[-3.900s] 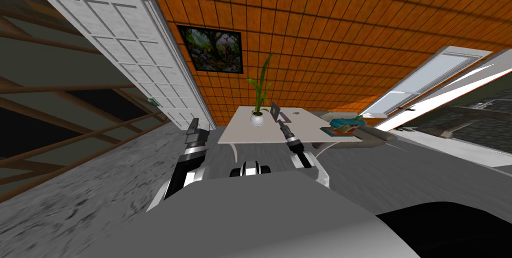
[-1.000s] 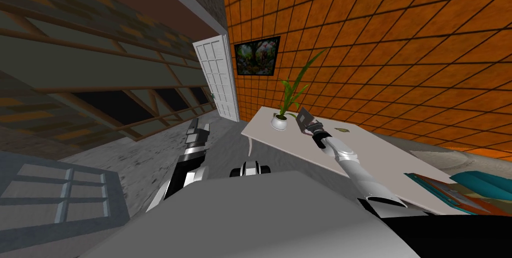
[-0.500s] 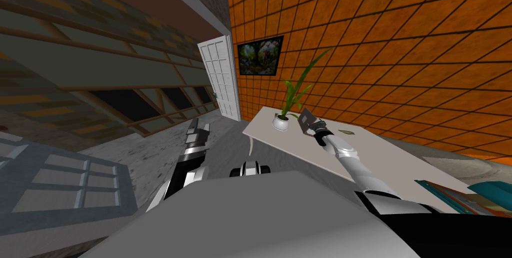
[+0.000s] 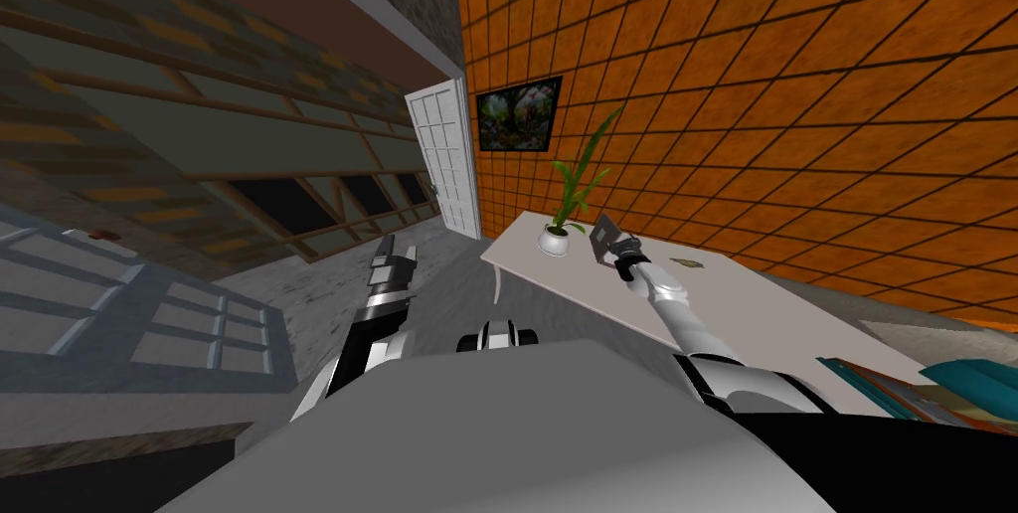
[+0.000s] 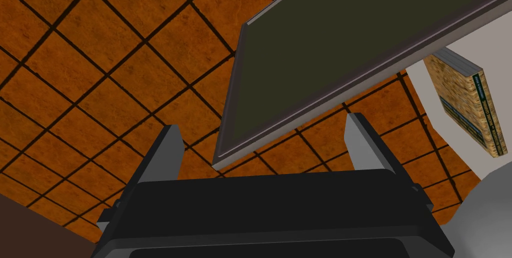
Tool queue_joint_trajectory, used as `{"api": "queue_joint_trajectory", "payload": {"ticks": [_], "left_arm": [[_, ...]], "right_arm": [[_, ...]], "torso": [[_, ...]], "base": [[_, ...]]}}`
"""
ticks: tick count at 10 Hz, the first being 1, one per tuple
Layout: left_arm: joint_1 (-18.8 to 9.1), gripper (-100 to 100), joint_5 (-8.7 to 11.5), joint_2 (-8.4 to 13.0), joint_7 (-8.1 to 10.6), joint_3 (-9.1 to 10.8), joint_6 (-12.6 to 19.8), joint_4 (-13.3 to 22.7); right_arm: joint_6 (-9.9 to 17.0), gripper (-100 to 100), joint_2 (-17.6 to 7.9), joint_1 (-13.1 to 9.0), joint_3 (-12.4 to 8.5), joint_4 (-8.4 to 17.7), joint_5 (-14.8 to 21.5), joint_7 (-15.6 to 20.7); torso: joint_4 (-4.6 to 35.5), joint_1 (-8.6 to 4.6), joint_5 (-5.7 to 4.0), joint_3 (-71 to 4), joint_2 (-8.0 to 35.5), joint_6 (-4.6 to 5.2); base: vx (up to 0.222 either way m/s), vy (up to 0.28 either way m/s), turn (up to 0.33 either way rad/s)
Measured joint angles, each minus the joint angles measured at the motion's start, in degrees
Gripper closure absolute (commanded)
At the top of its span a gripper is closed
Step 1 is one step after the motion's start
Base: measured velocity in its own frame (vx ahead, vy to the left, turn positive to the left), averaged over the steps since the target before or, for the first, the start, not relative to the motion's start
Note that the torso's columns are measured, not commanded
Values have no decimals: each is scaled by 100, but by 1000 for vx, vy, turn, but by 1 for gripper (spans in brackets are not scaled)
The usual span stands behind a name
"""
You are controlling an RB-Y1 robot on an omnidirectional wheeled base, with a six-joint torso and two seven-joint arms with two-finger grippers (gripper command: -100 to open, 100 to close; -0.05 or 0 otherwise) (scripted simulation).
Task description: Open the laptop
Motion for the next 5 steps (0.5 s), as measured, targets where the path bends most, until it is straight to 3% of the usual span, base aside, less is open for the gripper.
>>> {"api": "queue_joint_trajectory", "payload": {"ticks": [5], "left_arm": [[-1,0,0,0,0,0,0,0]], "right_arm": [[425,-100,263,-721,206,452,-283,683]], "torso": [[3,-9,-4,10,16,-4]], "base": [[-99,-74,76]]}}
